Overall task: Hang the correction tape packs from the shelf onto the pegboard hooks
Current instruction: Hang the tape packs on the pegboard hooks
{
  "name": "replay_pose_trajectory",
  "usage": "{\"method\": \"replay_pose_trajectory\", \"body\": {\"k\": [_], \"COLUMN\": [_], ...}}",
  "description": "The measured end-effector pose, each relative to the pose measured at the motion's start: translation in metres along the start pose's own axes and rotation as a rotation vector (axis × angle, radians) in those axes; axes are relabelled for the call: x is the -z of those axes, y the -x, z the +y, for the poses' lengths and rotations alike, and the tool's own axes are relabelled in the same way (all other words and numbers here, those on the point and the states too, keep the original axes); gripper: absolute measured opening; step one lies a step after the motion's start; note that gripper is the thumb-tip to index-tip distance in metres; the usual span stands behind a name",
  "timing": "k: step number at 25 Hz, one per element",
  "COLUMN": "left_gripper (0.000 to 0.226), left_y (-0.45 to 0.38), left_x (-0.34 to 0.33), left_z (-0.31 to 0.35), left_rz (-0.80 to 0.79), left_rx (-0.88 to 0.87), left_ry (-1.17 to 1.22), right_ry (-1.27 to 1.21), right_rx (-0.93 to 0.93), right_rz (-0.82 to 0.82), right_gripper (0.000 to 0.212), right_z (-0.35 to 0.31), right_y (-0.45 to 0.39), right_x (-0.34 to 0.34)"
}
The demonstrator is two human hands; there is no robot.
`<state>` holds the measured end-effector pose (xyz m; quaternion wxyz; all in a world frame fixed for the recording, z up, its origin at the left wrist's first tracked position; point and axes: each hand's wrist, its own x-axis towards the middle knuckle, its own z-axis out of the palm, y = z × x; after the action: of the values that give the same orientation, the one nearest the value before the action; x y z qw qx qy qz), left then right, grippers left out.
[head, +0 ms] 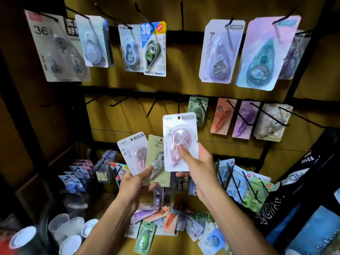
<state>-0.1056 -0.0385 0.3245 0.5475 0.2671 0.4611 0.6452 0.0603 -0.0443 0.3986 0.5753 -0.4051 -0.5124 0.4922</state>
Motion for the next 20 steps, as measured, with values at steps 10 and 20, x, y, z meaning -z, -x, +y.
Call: {"method": "replay_pose_trajectory", "body": {"k": [10, 20], "left_gripper": [0.022, 0.021], "left_y": [-0.019, -0.084], "left_x": [0.0, 0.004], "left_z": [0.007, 0.021], "left_rz": [0.033, -0.011], "left_rx": [-0.011, -0.069], "left_ry": [0.017, -0.053], "right_ry": [-0.071, -0.141], "right_rx": [-0.226, -0.368], "right_rz": [0.217, 0.234], "right_gripper": [0.044, 0.057], "right_z": [0.01, 0.039], "right_y": [-0.077, -0.232], "right_x": [-0.011, -0.028]}}
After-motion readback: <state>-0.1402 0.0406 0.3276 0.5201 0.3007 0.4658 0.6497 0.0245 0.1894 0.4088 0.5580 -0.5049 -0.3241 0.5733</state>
